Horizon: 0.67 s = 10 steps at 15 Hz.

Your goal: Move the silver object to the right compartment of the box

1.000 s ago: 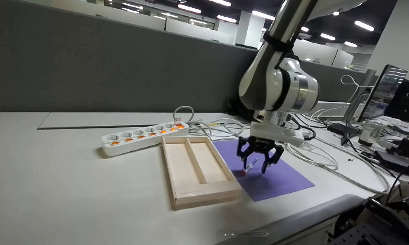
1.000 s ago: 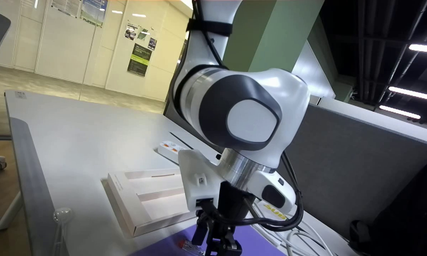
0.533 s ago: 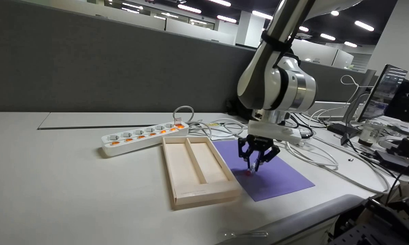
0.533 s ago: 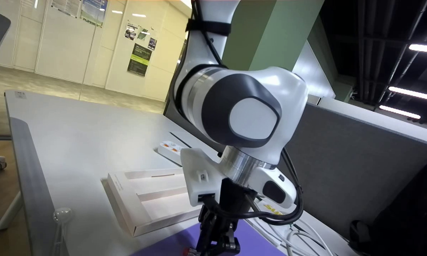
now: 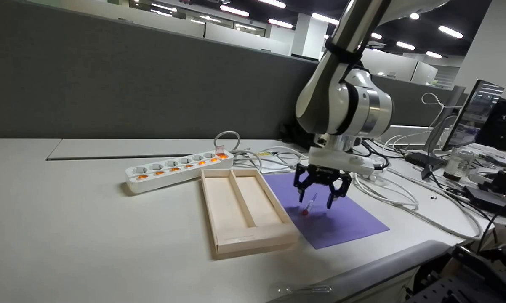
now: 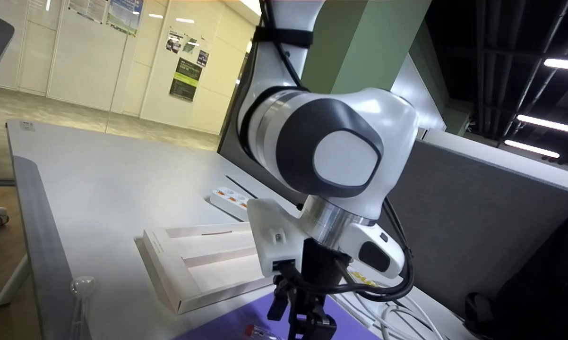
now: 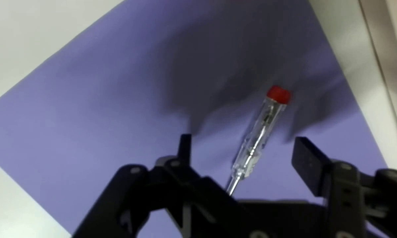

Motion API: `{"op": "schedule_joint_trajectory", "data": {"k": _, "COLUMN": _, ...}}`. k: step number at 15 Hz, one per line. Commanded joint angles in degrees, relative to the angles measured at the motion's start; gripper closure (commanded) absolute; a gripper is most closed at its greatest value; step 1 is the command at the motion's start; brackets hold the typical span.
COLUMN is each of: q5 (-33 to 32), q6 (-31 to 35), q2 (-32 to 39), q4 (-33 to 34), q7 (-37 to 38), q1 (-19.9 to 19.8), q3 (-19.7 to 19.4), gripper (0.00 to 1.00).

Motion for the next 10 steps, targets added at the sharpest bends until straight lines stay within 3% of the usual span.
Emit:
{"op": "schedule_joint_trajectory", "data": {"k": 1, "q5": -1.3, "q6": 1.0, "q2": 1.0, "q4": 1.1, "q7": 2.6, "q1": 0.2, "q3": -0.9, "gripper": 0.0}}
{"op": "schedule_joint_trajectory", "data": {"k": 5, "q5": -1.9, "q6": 1.8, "q2": 2.2, "q4": 1.6, "q7": 3.6, "q1": 1.2, "q3": -2.2, "gripper": 0.0}}
{"op": "schedule_joint_trajectory", "data": {"k": 6, "q5": -2.6, "q6": 2.4, "q2": 2.8, "q4": 1.6, "q7": 4.3, "q1": 2.2, "q3": -3.0, "gripper": 0.04}}
{"op": "schedule_joint_trajectory", "data": {"k": 7, "q5": -3.2, "q6": 2.9, "q2": 3.4, "q4": 1.7, "q7": 5.1, "q1": 3.2, "q3": -4.0, "gripper": 0.25}}
{"op": "schedule_joint_trajectory", "data": {"k": 10, "q5": -3.0, "q6": 3.3, "q2": 4.2, "q4": 2.0, "q7": 6.2, "q1": 4.4, "q3": -4.6, "gripper": 0.45}}
